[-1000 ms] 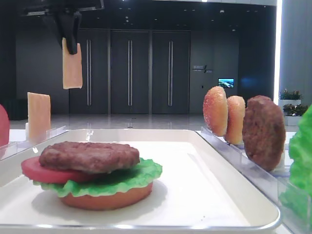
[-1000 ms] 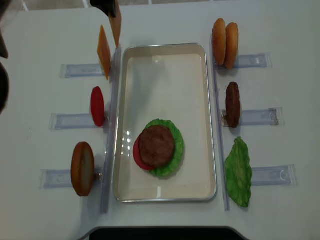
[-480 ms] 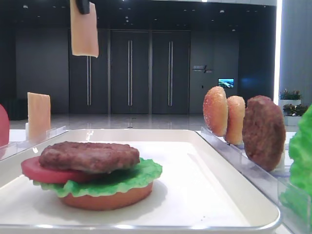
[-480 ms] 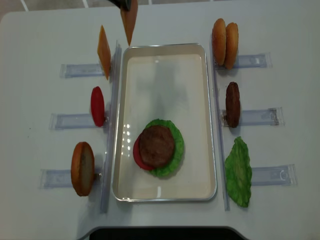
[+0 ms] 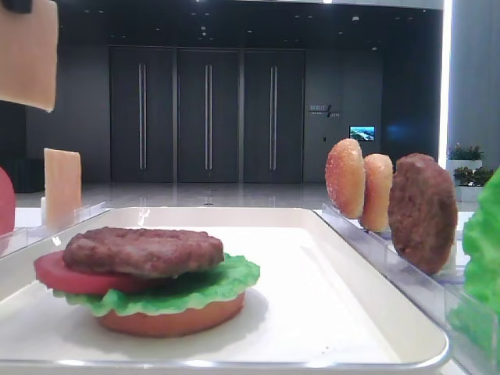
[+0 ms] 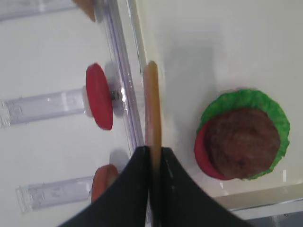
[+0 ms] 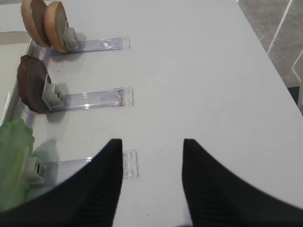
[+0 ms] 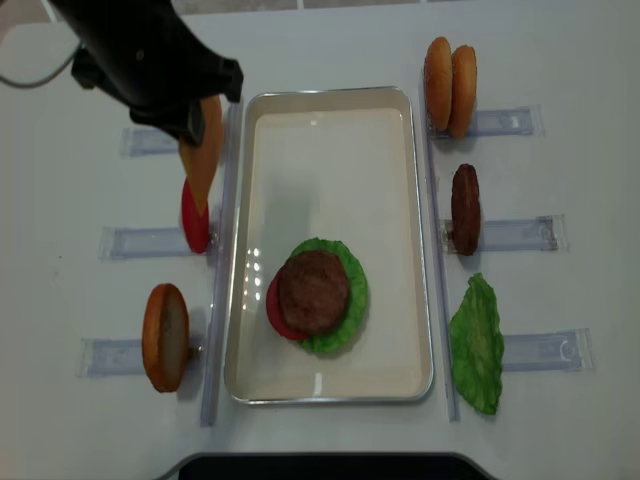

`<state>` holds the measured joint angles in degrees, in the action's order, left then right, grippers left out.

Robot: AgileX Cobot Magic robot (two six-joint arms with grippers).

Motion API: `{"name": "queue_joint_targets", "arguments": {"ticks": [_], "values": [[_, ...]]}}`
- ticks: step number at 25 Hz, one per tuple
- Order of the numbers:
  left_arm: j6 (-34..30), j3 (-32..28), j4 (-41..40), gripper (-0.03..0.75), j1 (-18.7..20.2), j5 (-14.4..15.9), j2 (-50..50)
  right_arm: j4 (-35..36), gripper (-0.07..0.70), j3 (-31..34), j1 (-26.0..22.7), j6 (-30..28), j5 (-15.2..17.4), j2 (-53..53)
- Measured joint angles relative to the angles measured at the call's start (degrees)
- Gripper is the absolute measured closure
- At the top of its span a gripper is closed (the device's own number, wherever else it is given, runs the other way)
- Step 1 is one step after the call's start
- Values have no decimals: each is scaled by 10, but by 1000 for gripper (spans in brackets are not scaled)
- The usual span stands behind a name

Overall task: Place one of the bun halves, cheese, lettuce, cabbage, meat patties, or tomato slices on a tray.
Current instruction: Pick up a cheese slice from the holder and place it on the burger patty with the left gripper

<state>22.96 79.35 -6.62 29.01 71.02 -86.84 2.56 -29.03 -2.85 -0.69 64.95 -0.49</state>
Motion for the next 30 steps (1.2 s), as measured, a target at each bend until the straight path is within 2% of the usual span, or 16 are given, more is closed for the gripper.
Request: {"name": "queue_joint_targets", "arguments": {"ticks": [5, 12, 15, 19, 23, 26, 30], "values": [[12, -92, 15, 691, 0, -17, 64, 0, 341, 0, 0, 0, 0, 0], [23, -177, 31, 691, 0, -73, 102, 0, 341, 0, 0, 0, 0, 0], [15, -198, 54, 691, 0, -111, 102, 0, 341, 0, 0, 0, 0, 0], [-21, -224, 111, 691, 0, -182, 102, 0, 341, 0, 0, 0, 0, 0], [-67, -252, 174, 691, 0, -240, 102, 0, 341, 0, 0, 0, 0, 0], [-115, -270, 232, 691, 0, -279, 102, 0, 341, 0, 0, 0, 0, 0], [-191, -289, 321, 691, 0, -310, 102, 0, 341, 0, 0, 0, 0, 0]]}}
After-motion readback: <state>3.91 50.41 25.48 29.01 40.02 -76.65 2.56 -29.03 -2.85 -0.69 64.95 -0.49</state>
